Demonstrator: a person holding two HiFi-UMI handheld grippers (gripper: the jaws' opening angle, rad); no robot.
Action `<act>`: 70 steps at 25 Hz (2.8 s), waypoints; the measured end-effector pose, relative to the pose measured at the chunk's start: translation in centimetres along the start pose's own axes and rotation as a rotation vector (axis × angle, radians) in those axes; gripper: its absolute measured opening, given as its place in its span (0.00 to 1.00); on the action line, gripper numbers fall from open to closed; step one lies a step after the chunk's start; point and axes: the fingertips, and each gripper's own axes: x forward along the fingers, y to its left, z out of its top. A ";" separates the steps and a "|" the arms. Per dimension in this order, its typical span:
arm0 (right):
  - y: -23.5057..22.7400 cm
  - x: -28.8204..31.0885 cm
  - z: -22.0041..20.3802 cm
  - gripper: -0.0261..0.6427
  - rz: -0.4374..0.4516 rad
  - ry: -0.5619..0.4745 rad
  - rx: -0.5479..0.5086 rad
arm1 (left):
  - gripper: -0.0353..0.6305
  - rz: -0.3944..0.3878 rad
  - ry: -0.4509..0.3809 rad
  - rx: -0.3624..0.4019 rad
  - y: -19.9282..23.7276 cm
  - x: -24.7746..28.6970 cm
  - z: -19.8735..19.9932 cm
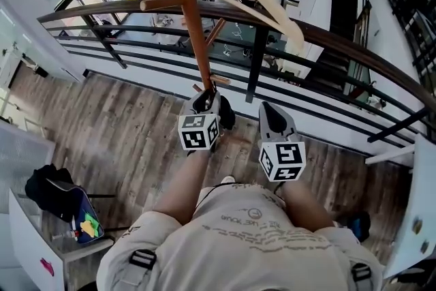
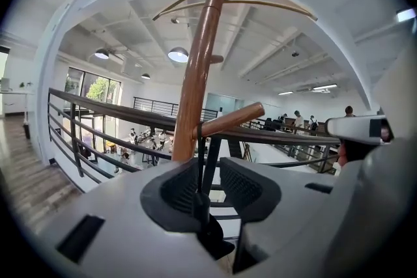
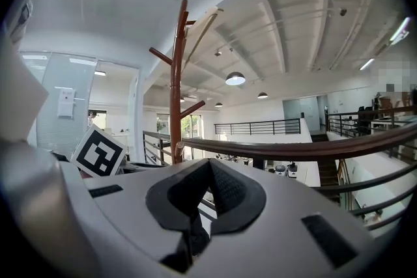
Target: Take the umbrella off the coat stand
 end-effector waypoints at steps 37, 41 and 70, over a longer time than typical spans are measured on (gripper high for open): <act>-2.9 0.8 -1.2 0.04 -0.096 0.046 0.039 | 0.12 -0.084 0.020 -0.096 0.5 4.6 -0.6; -3.0 0.9 -1.5 0.04 -0.091 0.050 0.039 | 0.07 -0.084 0.027 -0.089 0.7 4.5 -0.8; -3.2 -0.8 -1.5 0.04 -0.075 0.038 0.053 | 0.06 -0.197 -0.058 0.007 -5.3 0.7 1.8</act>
